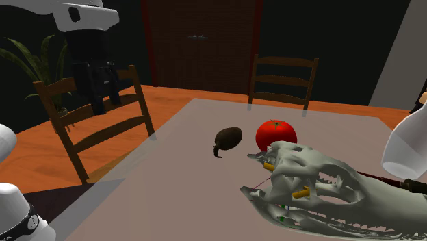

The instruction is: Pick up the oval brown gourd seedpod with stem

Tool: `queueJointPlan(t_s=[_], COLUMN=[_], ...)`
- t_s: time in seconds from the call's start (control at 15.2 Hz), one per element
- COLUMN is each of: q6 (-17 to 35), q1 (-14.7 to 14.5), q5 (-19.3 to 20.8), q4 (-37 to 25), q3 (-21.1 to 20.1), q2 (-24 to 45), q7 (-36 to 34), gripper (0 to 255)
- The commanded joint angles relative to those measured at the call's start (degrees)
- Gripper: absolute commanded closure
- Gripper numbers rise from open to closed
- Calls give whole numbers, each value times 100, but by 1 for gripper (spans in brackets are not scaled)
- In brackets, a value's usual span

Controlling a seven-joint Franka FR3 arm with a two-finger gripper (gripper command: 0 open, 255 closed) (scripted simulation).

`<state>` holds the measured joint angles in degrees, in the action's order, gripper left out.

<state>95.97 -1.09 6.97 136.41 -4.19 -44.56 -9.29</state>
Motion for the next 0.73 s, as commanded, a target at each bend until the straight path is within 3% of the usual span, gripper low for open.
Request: queueJointPlan(t_s=[0.0, 0.66], q6=[0, 517], q1=[0, -192], q5=[0, 433], q4=[0, -1523], q3=[0, 29], q2=[0, 2660], q7=[0, 1153], gripper=[0, 0])
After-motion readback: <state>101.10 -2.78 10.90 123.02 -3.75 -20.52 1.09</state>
